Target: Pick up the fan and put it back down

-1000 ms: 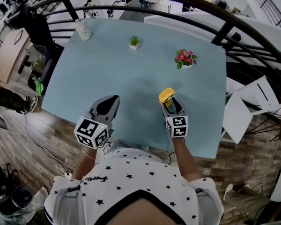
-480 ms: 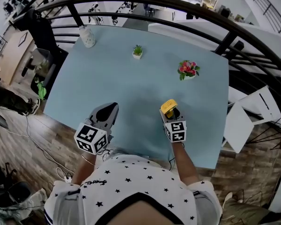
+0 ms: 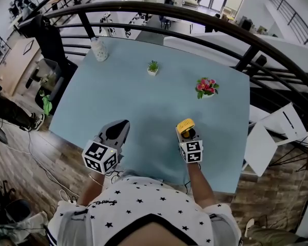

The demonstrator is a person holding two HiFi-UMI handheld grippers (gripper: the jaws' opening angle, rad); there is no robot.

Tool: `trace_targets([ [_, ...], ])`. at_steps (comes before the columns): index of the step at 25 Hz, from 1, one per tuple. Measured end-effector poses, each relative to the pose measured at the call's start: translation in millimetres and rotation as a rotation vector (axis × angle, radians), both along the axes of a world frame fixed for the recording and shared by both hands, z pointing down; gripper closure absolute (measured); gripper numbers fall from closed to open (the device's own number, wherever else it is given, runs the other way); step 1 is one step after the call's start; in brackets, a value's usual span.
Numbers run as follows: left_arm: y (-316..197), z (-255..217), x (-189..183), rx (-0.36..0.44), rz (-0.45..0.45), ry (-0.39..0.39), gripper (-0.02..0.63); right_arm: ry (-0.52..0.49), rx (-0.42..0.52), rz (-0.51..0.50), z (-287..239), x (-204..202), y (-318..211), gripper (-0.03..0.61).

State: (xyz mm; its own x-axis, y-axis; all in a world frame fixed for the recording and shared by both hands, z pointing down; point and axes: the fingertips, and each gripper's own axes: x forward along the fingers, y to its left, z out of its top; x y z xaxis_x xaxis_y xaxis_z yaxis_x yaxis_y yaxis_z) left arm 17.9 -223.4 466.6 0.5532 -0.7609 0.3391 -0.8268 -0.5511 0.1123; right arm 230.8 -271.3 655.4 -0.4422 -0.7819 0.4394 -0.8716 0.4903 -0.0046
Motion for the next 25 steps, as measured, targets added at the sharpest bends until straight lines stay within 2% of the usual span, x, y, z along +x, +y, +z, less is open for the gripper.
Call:
trace_targets([
  [14,4,4,11,0.0,0.037,0.021,0.584,-0.065,-0.003,0.122,-23,15,11,0.405],
  [25,14,4,25,0.008,0.052,0.04,0.584,-0.12,0.036,0.127,-67,25,31,0.405],
])
